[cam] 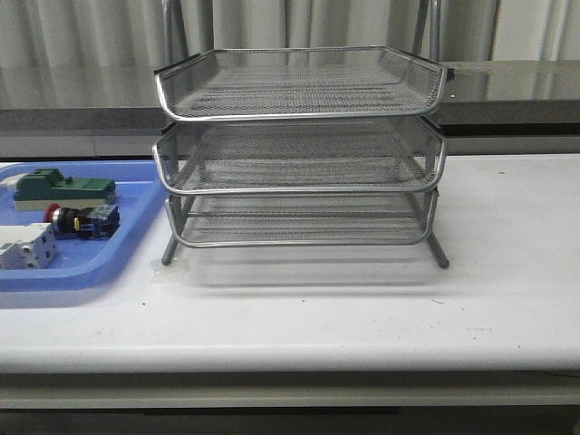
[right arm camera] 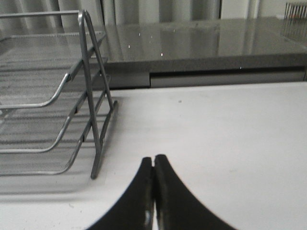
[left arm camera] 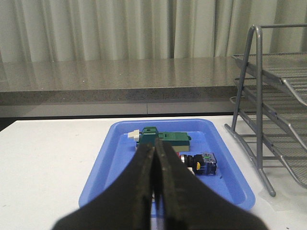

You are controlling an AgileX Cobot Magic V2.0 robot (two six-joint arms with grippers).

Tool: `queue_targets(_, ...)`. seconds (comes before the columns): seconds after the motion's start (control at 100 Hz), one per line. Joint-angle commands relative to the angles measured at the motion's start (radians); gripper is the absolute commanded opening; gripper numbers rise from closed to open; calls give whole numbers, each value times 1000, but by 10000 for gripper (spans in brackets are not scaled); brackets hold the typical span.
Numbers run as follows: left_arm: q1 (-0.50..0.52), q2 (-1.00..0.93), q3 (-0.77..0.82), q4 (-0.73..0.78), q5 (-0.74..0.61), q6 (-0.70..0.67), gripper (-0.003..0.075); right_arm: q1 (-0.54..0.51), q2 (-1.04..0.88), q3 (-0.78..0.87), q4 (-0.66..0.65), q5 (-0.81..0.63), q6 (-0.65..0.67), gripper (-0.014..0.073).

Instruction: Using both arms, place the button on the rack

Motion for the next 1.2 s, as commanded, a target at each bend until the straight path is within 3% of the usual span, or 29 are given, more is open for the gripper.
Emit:
queue_targets(0.0,1,-32,35,0,-82,-6,-20,-6,115,-122,10,66,-6,-58)
queue_targets(0.26,1,-32,35,0,-82,-6,-20,-6,415,-359,54,371,-6,-58)
queue_targets(0.45,1,-32,35,0,-82,-6,-20,-6,546,-381,125,339,-6,-58)
queue_targets(0.72,1,-32,35,0,-82,-6,-20,-6,653,-381,321,289,-6,-48)
queue_targets(0.81,1,-32,35,0,-82,-6,-20,-6,690,-381,402,250,-7,5)
queue_targets(1.06,1,-32,35,0,-82,-6,-20,9,803,-381,588,157,-28,277)
queue_targets(1.19,1,-32,35,0,-82,-6,-20,53,877,-381,682,77,-91,316)
